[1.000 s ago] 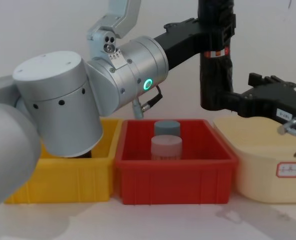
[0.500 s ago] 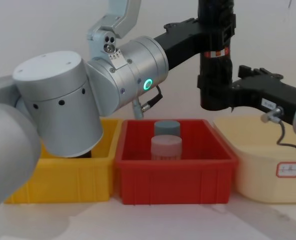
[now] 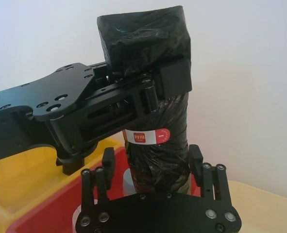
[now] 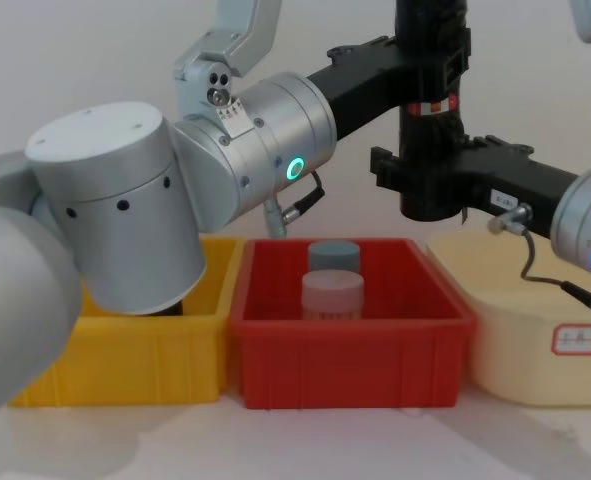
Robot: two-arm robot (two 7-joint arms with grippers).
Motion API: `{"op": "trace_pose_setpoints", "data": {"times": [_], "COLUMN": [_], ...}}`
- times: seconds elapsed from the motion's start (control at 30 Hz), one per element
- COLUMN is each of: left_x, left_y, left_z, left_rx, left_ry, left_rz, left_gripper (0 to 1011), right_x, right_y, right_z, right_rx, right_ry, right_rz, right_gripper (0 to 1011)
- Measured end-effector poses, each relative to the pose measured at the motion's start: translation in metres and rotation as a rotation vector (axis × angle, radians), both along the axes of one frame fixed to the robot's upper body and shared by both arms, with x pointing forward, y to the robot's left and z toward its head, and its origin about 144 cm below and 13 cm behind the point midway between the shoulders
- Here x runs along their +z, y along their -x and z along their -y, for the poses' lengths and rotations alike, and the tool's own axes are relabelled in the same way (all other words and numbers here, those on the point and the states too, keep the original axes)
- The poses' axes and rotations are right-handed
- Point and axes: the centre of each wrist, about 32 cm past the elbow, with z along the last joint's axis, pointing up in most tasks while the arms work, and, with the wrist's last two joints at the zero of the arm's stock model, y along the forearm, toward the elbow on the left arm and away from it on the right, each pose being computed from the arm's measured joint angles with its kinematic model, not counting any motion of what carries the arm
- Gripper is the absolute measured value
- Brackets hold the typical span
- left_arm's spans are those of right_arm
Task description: Pick up the garbage bag with the one hand and transfer it to the other hand.
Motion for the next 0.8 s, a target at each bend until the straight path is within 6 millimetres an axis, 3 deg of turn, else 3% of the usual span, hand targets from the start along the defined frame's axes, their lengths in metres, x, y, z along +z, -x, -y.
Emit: {"op": "trace_pose_setpoints", "data": {"times": [0.13,0.43,0.67,0.8], "left_x": [0.0,0.0,0.0,0.0], "left_y": [0.0,0.0,0.0,0.0], "left_z": [0.0,-0.0001,0.0,0.0], "left_rx": [0.0,0.0,0.0,0.0], "left_ry": [0.0,0.0,0.0,0.0], "left_rz": [0.0,0.0,0.0,0.0], "left_gripper": [382,382,382,474], "right_x": [0.0016,0.0038,0.0051,0.0053], "right_y": [-0.0016,-0.0031,-0.0034,-0.0032], "right_z": [-0.002,-0.0048,-0.0049,-0.0043], "right_rx": [-0.003,-0.019,-0.028,-0.034], "right_ry": [0.012,0.021,0.021,0.02], "right_rz": [-0.005,-0.019,-0.026,-0.031], "right_gripper": [864,580,559,557]}}
